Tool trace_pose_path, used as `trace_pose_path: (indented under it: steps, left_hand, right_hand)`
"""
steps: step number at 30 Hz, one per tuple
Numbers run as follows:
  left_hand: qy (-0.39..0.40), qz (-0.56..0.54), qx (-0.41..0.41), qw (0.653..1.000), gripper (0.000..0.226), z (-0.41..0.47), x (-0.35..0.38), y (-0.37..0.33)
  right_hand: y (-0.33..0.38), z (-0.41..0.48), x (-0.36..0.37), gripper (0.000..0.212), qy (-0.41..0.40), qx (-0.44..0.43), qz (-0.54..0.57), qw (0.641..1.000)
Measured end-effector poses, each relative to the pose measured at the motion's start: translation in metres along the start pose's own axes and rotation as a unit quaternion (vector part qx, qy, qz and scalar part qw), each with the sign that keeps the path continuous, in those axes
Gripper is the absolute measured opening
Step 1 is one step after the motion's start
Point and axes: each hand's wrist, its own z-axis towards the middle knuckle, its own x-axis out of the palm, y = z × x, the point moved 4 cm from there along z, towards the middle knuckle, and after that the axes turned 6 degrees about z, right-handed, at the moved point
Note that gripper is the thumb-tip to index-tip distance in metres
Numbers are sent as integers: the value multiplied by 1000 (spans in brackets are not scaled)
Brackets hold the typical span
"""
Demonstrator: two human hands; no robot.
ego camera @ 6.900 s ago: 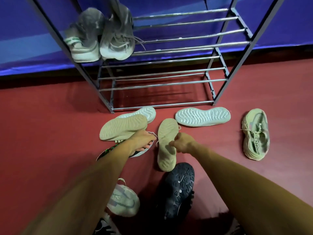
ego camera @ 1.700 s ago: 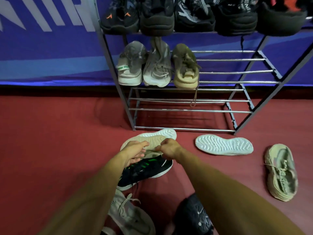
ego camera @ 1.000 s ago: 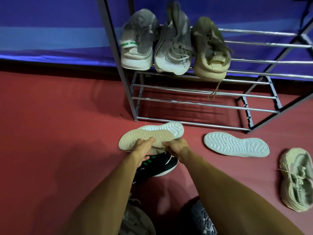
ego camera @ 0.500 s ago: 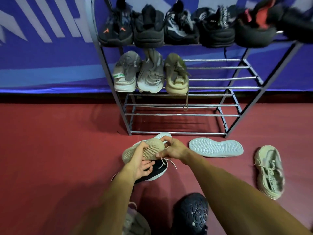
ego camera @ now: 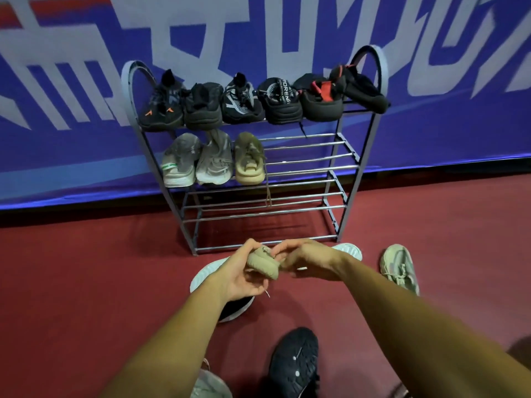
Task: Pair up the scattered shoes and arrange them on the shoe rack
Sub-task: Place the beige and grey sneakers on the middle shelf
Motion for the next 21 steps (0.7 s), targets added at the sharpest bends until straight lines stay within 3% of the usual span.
trace_pose_path:
  steps: [4,7,9,15,21]
  left_hand:
    - [35,8,20,999,73,-6,21,-3]
    - [59,63,13,996,64,-13,30,-6]
    - [90,117,0,989,52,-21,31,-12]
    - [136,239,-12,961,55,-44,6,-43]
    - [223,212,-16,951,69,-60,-7,-62]
  right_hand:
    - [-6,-19,-38,24,-160,-54,62,984]
    - [-13,-27,-61,18,-285,-81,81,952]
    - [-14,-30,-68,22,-325,-94,84,937]
    - [-5,-26,-69,65,-321,-90,93,938]
    - [9,-12,-64,38,-270,-115,154,943]
